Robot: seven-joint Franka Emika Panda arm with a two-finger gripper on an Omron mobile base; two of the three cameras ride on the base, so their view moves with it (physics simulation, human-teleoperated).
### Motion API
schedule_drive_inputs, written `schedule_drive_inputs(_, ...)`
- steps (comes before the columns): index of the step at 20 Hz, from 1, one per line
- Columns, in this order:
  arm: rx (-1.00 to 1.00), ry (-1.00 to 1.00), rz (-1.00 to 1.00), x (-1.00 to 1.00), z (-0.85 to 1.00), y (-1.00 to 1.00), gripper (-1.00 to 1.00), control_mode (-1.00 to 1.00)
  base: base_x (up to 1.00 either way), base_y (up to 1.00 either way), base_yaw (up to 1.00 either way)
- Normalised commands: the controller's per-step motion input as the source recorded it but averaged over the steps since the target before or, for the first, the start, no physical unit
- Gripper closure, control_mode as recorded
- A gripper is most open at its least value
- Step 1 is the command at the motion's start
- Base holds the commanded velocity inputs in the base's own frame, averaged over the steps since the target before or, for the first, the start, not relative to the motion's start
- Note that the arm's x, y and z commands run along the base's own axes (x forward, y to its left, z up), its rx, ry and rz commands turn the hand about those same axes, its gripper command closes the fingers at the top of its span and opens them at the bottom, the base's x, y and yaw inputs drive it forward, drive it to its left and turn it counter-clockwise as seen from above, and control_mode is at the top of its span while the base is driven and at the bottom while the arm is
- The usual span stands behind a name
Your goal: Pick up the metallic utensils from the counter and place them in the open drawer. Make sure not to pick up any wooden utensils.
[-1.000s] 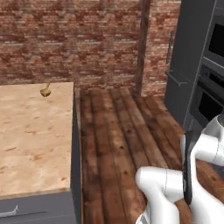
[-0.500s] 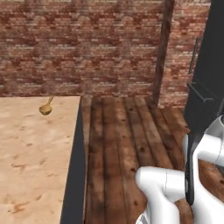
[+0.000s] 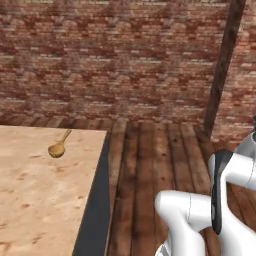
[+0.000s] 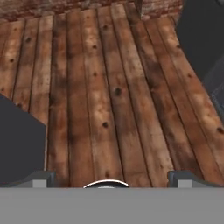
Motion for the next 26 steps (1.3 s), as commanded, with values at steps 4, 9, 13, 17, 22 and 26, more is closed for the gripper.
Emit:
schedule_drive_inputs(4, 0.0, 0.0, 0.0, 0.0, 0.0, 0.0, -1.0, 1.0, 1.0, -0.12, 0.33)
schedule_drive_inputs(9, 0.0, 0.0, 0.0, 0.0, 0.0, 0.0, -1.0, 1.0, 1.0, -0.11, 0.33)
schedule_drive_inputs(13, 0.0, 0.0, 0.0, 0.0, 0.0, 0.0, -1.0, 1.0, 1.0, -0.11, 0.33)
schedule_drive_inputs(17, 0.0, 0.0, 0.0, 0.0, 0.0, 0.0, -1.0, 1.0, 1.0, -0.11, 0.33)
schedule_drive_inputs(22, 0.0, 0.0, 0.0, 0.0, 0.0, 0.0, -1.0, 1.0, 1.0, -0.12, 0.33)
schedule_drive_inputs(26, 0.0, 0.0, 0.0, 0.0, 0.0, 0.0, -1.0, 1.0, 1.0, -0.14, 0.35)
